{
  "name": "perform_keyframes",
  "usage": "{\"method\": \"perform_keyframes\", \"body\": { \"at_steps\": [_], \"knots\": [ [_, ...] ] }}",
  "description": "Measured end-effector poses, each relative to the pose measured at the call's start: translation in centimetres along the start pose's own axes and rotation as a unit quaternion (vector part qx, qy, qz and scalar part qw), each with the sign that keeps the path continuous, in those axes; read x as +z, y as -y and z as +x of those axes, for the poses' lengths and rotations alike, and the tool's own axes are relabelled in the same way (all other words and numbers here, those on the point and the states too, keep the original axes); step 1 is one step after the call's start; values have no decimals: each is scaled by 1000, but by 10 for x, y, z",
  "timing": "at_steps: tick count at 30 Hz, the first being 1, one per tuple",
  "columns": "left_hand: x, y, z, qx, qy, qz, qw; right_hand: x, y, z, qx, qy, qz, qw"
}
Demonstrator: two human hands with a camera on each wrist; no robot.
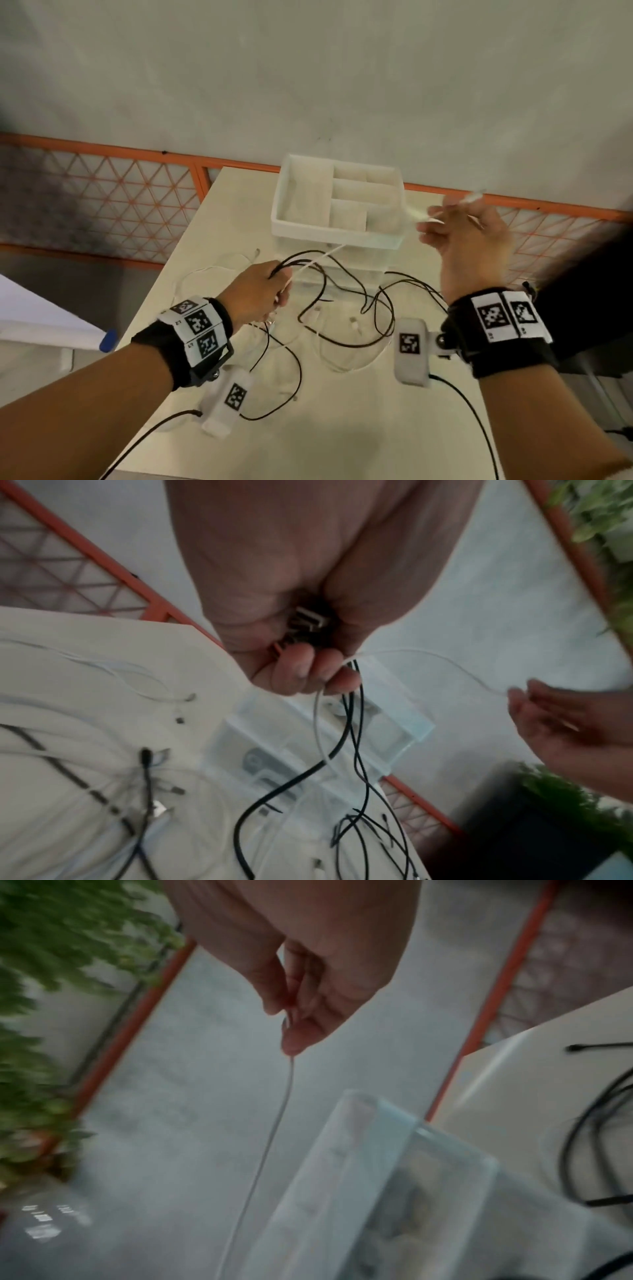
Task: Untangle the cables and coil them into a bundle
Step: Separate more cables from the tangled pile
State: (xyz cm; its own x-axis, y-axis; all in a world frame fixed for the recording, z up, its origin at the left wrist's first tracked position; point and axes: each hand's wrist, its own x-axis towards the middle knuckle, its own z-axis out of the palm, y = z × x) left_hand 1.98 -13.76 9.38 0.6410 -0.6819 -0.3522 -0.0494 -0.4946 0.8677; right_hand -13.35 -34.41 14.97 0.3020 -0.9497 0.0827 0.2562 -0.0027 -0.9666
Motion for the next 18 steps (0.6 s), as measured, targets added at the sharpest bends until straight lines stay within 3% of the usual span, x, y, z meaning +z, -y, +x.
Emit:
{"method": "perform_keyframes", "body": {
  "at_steps": [2, 4, 5, 7, 8, 10, 11, 15, 18],
  "knots": [
    [-12, 7, 2, -16, -40, -15, 999, -16, -22, 12, 43, -64, -148, 986],
    [-20, 2, 3, -9, -56, -48, 997, -25, -40, 11, 77, -64, -355, 930],
    [-22, -5, 4, 3, -52, -54, 997, -23, -43, 4, 68, -54, -405, 910],
    [-21, -24, 2, 34, -18, -44, 998, -6, -43, -20, -13, 28, -413, 910],
    [-18, -34, 1, 48, 5, -34, 998, 7, -42, -34, -64, 114, -403, 906],
    [-11, -51, 0, 75, 44, -17, 996, 33, -42, -58, -148, 278, -399, 861],
    [-8, -57, 1, 87, 54, -13, 995, 43, -42, -63, -182, 311, -404, 841],
    [-9, -54, 4, 84, 57, -53, 993, 54, -30, -47, -185, 273, -408, 851],
    [-13, -46, 4, 77, 70, -86, 991, 49, -25, -40, -181, 322, -372, 852]
  ]
}}
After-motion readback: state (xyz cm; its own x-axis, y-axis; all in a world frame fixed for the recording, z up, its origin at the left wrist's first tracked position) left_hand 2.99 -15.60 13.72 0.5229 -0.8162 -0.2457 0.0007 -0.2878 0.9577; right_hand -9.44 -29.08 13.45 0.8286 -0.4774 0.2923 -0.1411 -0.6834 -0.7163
